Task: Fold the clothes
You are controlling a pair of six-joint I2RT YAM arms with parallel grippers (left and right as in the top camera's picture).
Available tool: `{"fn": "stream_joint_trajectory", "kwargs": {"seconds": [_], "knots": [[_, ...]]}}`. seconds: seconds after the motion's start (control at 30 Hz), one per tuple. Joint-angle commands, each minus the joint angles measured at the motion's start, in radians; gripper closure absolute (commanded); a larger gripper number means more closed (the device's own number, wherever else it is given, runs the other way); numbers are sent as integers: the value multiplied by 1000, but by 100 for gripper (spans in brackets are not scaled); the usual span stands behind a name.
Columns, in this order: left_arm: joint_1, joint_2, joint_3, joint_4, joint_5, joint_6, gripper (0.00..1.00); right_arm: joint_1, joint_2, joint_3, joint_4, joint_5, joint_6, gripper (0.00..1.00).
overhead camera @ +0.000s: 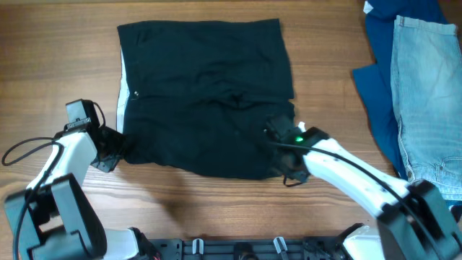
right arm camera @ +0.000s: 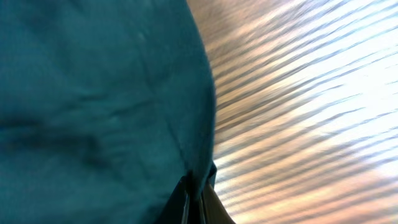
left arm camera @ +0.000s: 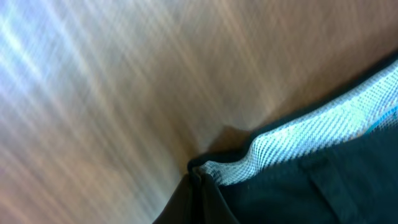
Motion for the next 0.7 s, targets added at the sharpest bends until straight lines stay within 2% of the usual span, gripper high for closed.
{"fn": "stream_joint_trajectory", "kwargs": {"seconds": [0.0,0.17,0.27,0.5,0.67], "knots": [[-7,-169,-14,-85,19,73,96,-85,-204,63,-43,-2,-117,96],[-7,-431,4,-242,19,87,96,-195,-464,130,-159,-5,-217,96],[-8,-614,47,-330,22,87,96,-246,-562,179,-273,-1,-243,96],[-8,-915,189,-423,64,87,96,-251,-661,380,-451,11,-295,96],[-8,-932,211,-426,60,87,96,-250,-607,431,-398,46,-349,96]]}}
